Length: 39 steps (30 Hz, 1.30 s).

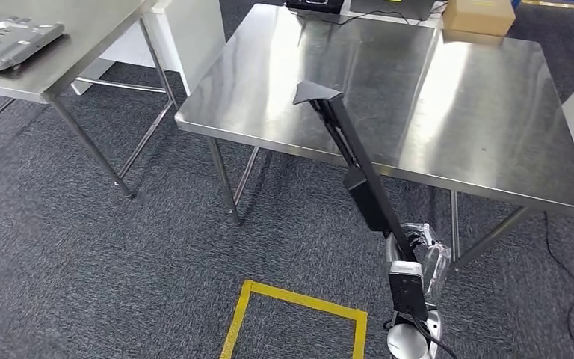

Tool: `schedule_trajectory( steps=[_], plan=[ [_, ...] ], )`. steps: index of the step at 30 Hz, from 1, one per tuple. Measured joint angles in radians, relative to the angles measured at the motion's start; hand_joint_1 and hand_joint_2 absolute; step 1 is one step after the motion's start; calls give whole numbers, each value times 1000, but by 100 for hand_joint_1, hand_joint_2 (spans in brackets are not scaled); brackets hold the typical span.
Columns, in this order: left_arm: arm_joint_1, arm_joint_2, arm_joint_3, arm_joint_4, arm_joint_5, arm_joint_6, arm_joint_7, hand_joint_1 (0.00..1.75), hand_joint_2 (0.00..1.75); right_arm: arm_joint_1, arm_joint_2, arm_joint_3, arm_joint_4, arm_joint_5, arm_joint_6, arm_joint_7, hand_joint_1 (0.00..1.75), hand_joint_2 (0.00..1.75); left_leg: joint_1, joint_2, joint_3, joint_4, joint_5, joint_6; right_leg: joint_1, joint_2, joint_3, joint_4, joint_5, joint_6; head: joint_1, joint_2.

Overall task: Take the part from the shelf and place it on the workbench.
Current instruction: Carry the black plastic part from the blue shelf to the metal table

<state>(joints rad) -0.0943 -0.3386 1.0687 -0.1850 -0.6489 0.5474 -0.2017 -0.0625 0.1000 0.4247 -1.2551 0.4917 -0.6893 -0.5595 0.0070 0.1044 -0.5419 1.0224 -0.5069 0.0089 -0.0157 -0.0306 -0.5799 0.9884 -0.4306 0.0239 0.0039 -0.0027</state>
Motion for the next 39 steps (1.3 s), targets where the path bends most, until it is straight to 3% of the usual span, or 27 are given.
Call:
schedule_trajectory(
  steps=[1, 3, 4, 5, 6, 7, 9, 11, 13, 14, 16, 17, 18, 20, 21, 22, 24, 26, 28, 29, 31, 33, 35, 36, 37, 39],
  plan=[
    [-1, 0, 1, 0, 0, 0, 0, 0, 175, -8, 1, 3, 1, 22, -1, 10, 175, 175, 3, -27, -15, 38, -25, -5, -5, 12, 1, -1, 3, -7, -1, 0],
    [0, 1, 3, 0, 0, -1, -2, 0, 175, -37, 2, 7, 2, 105, -2, 52, 175, 175, 7, -84, -73, 166, -90, -11, -5, 37, -3, -1, 5, -18, -3, 0],
    [1, 1, 3, 0, 0, -2, -3, 0, 175, -58, 2, 8, 1, 162, -1, 82, 175, 175, 7, -96, -104, 226, -112, -12, -4, 52, -4, -1, 6, -20, -3, 0],
    [2, 2, 4, 0, 0, -4, -4, 0, 175, -79, 2, 8, -1, 221, 3, 117, 175, 175, 6, -102, -124, 259, -114, -11, -3, 68, -5, 0, 7, -21, -3, 0],
    [2, 3, 4, 0, 1, -8, -5, 0, 175, -100, 0, 7, -4, 272, 10, 149, 175, 175, 7, -105, -126, 254, -97, -10, -3, 83, -4, 0, 7, -21, -3, 0],
    [2, 3, 4, 0, 1, -13, -6, 0, 175, -121, -1, 3, -9, 314, 20, 181, 175, 175, 7, -110, -109, 211, -62, -7, -3, 98, -3, 2, 7, -21, -3, 0],
    [2, 4, 4, 0, 0, -28, -9, 0, 175, -173, -2, -10, -18, 392, 51, 241, 175, 175, 10, -152, -55, 80, 8, 1, -1, 124, -6, 8, 8, -19, -3, 0],
    [2, 7, 4, 0, -2, -42, -12, 0, 175, -238, -3, -26, -21, 464, 84, 290, 175, 175, 11, -185, -29, 8, 33, 5, 1, 148, -19, 15, 12, -11, -2, 0],
    [3, 8, 5, 0, -6, -56, -16, 0, 175, -299, -7, -43, -16, 516, 112, 326, 175, 175, 8, -170, -30, 1, 35, 13, 2, 170, -34, 13, 20, 2, -2, 0],
    [3, 10, 5, 0, -9, -68, -19, 0, 175, -335, -11, -53, -3, 543, 127, 346, 175, 175, 7, -157, -29, -3, 39, 19, 1, 162, -41, 17, 20, 8, -3, 0],
    [3, 14, 5, 0, -19, -98, -27, 0, 175, -428, -23, -78, 55, 615, 161, 401, 175, 175, 8, -129, -29, -11, 48, 33, 5, 108, -75, 69, -3, 11, 2, 0],
    [2, 16, 4, 0, -24, -112, -30, 0, 175, -476, -28, -89, 91, 649, 174, 425, 175, 175, 7, -116, -30, -12, 50, 38, 5, 73, -102, 123, -27, 8, 5, 0],
    [2, 19, 4, 0, -27, -123, -33, 0, 175, -518, -33, -99, 130, 679, 184, 444, 175, 175, 6, -103, -31, -12, 50, 40, 6, 53, -134, 191, -53, 6, 9, 0],
    [4, 24, 3, 0, -31, -139, -39, 0, 175, -580, -44, -116, 203, 715, 196, 469, 175, 175, 5, -77, -33, -11, 50, 41, 2, 43, -183, 295, -85, 12, 10, 0],
    [5, 26, 3, 0, -32, -145, -41, 0, 175, -606, -49, -124, 239, 728, 201, 480, 175, 175, 6, -65, -32, -11, 49, 41, -2, 40, -183, 300, -81, 20, 10, 0],
    [5, 28, 2, 0, -34, -151, -43, 0, 175, -630, -53, -131, 272, 739, 207, 489, 175, 175, 6, -53, -31, -11, 48, 39, -5, 33, -164, 263, -62, 29, 10, 0],
    [5, 32, 2, 0, -35, -161, -47, 0, 175, -680, -59, -142, 333, 758, 220, 505, 175, 175, 4, -35, -30, -9, 43, 31, -11, 2, -90, 122, -11, 45, 11, 0],
    [3, 37, 2, 0, -35, -171, -52, 0, 175, -736, -62, -148, 403, 779, 243, 527, 175, 175, -2, -21, -30, -7, 38, 21, -8, -14, -44, 29, 17, 42, 7, 0],
    [1, 43, 2, -1, -31, -187, -62, 0, 175, -788, -70, -154, 481, 803, 273, 556, 175, 175, -5, -10, -28, -8, 37, 13, -3, -3, -41, 17, 19, 27, 1, 0],
    [0, 46, 2, -1, -28, -195, -67, 0, 175, -811, -74, -157, 514, 814, 284, 570, 175, 175, -3, -11, -28, -6, 34, 8, -7, 1, -42, 17, 20, 20, 1, 0],
    [0, 49, 2, -1, -23, -206, -76, 0, 175, -850, -79, -160, 567, 831, 297, 586, 175, 175, 4, -47, -47, 35, 4, -2, -13, 9, -41, 15, 21, 5, 0, 0],
    [1, 52, 2, -1, -21, -210, -80, 0, 175, -880, -78, -161, 608, 837, 302, 590, 175, 175, 6, -92, -106, 157, -59, -8, -13, 18, -40, 15, 20, -6, -2, 0],
    [2, 55, 2, -1, -20, -212, -81, 0, 175, -895, -75, -161, 641, 839, 304, 591, 175, 175, 6, -103, -175, 280, -98, -9, -9, 27, -39, 15, 19, -9, -2, 0],
    [3, 57, 2, -1, -20, -212, -81, 0, 175, -898, -75, -161, 653, 840, 304, 591, 175, 175, 6, -104, -190, 297, -89, -7, -8, 32, -37, 16, 18, -10, -2, 0],
    [3, 58, 2, -1, -20, -212, -81, 0, 175, -901, -75, -161, 664, 840, 304, 591, 175, 175, 6, -104, -185, 271, -60, -5, -7, 37, -35, 16, 18, -11, -2, 0],
    [3, 61, 2, -1, -19, -215, -83, 0, 175, -910, -74, -161, 680, 842, 304, 591, 175, 175, 7, -106, -135, 138, 26, 2, -6, 46, -32, 17, 16, -11, -2, 0]
  ],
)
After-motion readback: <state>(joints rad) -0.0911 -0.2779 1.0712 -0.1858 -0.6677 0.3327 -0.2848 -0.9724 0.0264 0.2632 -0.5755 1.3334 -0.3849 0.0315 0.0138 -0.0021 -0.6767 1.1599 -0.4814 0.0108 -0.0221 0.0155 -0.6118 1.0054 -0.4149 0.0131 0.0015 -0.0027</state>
